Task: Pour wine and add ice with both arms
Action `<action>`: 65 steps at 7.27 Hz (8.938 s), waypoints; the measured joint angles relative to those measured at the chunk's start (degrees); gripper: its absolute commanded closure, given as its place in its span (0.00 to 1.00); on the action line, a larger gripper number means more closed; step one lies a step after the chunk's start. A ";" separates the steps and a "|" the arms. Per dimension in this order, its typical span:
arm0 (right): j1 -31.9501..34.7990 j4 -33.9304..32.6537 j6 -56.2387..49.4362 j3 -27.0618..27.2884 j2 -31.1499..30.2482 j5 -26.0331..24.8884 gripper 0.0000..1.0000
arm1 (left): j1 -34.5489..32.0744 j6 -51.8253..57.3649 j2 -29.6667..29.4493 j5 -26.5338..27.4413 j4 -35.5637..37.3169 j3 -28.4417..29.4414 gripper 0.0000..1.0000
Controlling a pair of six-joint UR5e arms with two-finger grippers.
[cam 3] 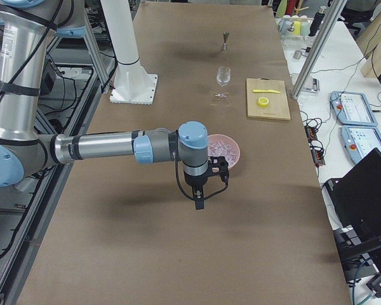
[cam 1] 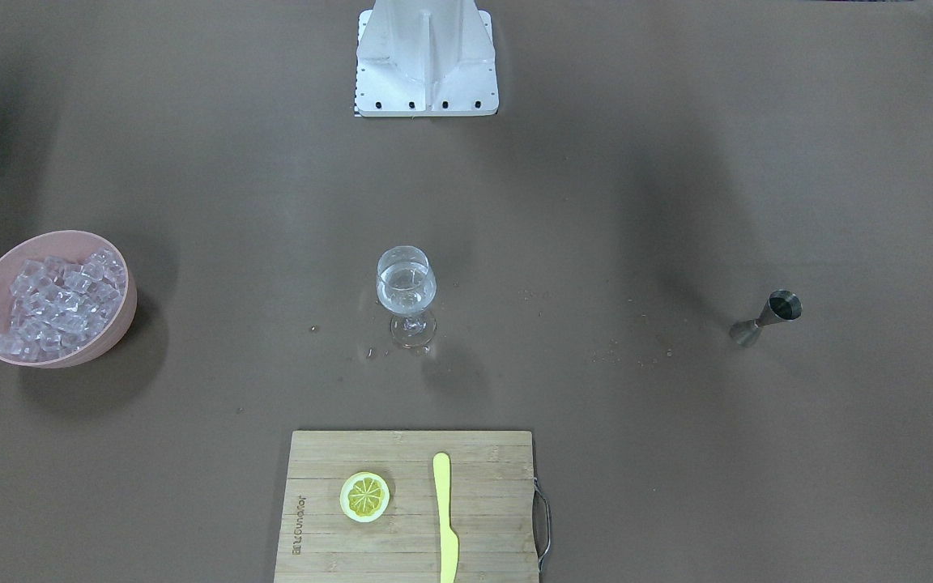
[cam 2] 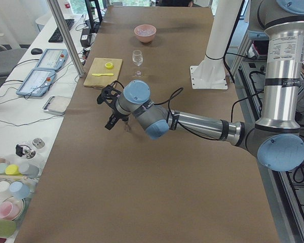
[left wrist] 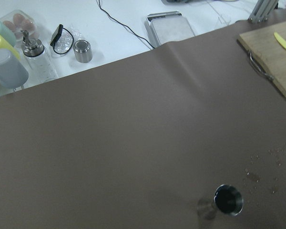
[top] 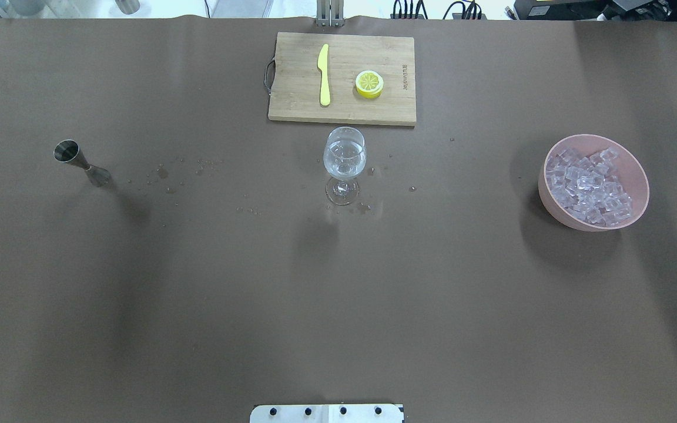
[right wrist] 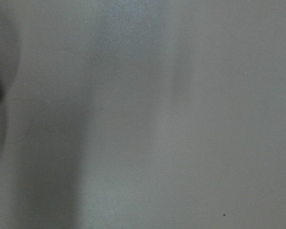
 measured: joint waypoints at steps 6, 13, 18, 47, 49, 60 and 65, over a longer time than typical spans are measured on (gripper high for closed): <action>0.00 -0.02 0.12 -0.06 0.00 0.09 0.00 | 28.18 -22.25 5.62 43.00 -8.97 -8.40 0.02; 0.08 -0.09 0.14 -0.56 0.11 0.09 0.00 | 55.46 -39.52 5.36 90.09 -1.58 -6.98 0.02; 0.09 -0.09 0.22 -0.51 0.17 0.18 0.00 | 56.36 -49.76 -1.74 94.44 -1.07 3.97 0.02; 0.09 -0.09 0.22 -0.43 0.11 1.32 0.00 | 54.22 -41.99 -4.84 88.83 -22.91 22.76 1.00; 0.09 -0.09 0.23 -0.40 0.11 1.32 0.00 | 54.15 -41.62 -4.59 88.30 -23.19 22.35 1.00; 0.09 -0.14 0.49 -0.51 0.44 1.32 0.00 | 47.30 -6.00 -9.16 49.68 -30.94 9.61 1.00; 0.09 -0.13 0.49 -0.65 0.43 1.27 0.00 | 45.61 7.38 -19.12 29.50 -23.79 9.39 1.00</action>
